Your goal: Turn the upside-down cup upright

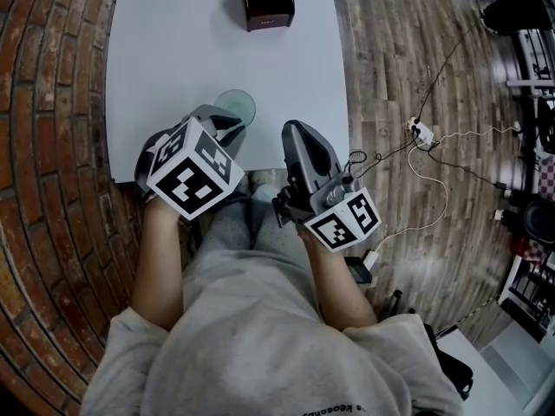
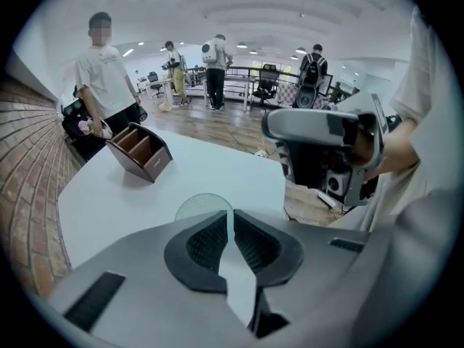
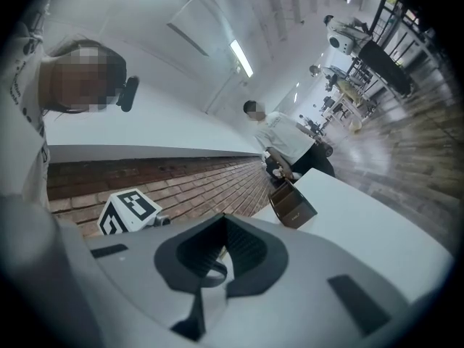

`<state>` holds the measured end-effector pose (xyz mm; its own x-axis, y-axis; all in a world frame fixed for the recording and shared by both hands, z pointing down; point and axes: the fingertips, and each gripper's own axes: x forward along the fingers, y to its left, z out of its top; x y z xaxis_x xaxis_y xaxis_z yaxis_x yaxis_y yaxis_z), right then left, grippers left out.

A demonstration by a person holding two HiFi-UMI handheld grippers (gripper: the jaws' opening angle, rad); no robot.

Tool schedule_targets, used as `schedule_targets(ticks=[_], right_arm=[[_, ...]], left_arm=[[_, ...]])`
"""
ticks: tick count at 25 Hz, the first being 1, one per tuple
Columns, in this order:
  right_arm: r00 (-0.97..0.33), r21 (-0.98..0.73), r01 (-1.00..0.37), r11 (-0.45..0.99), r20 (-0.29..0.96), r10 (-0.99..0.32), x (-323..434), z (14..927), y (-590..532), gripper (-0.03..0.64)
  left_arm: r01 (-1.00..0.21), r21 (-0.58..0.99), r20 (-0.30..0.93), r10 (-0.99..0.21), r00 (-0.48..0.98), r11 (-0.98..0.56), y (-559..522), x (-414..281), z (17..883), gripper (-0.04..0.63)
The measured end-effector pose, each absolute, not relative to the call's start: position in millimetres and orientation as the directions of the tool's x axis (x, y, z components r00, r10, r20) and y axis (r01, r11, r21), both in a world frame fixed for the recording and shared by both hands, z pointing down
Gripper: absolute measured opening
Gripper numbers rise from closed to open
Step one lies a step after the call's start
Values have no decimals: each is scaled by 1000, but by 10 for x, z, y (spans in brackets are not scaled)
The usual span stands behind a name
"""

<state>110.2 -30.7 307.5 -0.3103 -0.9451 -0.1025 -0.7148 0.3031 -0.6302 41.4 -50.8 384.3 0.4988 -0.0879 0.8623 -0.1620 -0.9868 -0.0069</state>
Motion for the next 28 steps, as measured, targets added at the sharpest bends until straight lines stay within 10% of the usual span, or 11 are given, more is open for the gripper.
schedule_targets(ticks=[11,28], right_arm=[[-345,-530,-782,328,-70,-936,880,2808,-447,6],[-350,-252,-909,333,23,-937,519,2097,-219,6]], left_arm=[[-484,55,521,-389,760,-873,-726,330,3071,11],[-695,63,195,-674,713,-716,-402,37,2227,11]])
